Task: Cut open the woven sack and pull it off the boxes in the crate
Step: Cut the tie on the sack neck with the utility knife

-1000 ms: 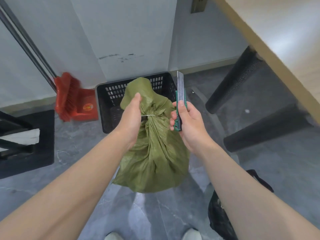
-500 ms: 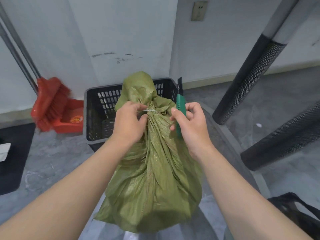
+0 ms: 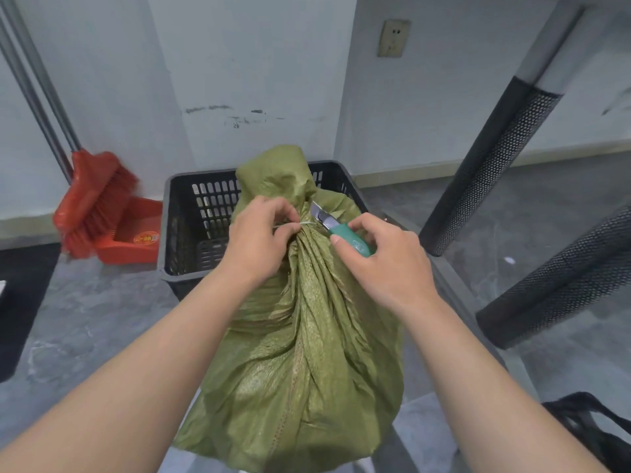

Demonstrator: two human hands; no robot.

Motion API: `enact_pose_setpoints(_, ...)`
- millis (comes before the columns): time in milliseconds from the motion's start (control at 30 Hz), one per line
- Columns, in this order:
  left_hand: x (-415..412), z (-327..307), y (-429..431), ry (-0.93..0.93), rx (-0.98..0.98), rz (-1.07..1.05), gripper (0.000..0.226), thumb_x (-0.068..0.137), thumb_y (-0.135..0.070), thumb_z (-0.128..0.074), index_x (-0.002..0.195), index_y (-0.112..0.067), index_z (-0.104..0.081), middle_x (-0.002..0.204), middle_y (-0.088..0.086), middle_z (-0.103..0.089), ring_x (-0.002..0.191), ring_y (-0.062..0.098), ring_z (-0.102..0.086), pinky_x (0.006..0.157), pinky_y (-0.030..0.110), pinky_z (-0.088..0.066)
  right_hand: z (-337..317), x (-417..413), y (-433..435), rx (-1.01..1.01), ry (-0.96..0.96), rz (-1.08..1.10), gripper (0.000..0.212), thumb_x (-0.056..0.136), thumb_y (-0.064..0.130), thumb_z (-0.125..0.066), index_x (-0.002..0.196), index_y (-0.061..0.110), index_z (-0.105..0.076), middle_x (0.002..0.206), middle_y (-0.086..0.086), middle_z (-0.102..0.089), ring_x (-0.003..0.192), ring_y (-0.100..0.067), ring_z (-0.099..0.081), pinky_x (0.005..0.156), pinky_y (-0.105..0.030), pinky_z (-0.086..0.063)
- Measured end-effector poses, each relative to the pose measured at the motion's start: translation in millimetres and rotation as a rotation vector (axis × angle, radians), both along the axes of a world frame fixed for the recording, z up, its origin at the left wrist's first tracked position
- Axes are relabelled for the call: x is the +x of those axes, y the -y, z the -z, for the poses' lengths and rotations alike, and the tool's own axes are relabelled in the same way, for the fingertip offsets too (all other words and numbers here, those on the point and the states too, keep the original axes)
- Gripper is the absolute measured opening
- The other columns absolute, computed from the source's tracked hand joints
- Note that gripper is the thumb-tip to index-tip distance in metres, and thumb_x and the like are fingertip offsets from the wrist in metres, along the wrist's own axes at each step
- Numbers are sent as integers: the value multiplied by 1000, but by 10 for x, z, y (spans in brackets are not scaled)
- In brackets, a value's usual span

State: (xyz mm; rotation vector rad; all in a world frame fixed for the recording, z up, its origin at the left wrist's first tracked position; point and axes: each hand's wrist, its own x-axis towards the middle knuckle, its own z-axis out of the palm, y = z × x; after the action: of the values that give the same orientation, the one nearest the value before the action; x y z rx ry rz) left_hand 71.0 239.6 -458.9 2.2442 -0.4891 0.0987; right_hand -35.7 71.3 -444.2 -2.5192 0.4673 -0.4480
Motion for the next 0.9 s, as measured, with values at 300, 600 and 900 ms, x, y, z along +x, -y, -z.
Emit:
enact_pose_setpoints(300, 52, -129, -42, -15, -109, 25, 5, 91, -22, -78, 87, -24, -74, 75, -11, -68, 69, 5, -58, 68, 22, -44, 40, -130, 67, -26, 23, -43, 29, 85, 63, -65, 103, 41, -66, 71, 15, -62, 73, -16, -60, 62, -33, -47)
enact_pose_setpoints(600, 56, -198, -6, 103, -37, 40, 6, 94, -21, -74, 93, -19, -80, 77, -15, -69, 70, -7, -58, 65, 7, -39, 41, -132, 118, -141, 7, -47, 34, 86, 67, -60, 109, 45, -68, 87, 13, -72, 85, -21, -65, 73, -37, -54)
enact_pose_setpoints(900, 47, -226, 31, 94, -5, 15, 5, 94, -23, -74, 93, -21, -78, 77, -17, -66, 69, -4, -57, 64, 9, -37, 21, -152, 89, -197, 42, -36, 34, 86, 66, -59, 107, 42, -69, 78, 13, -70, 77, -20, -65, 68, -38, -55)
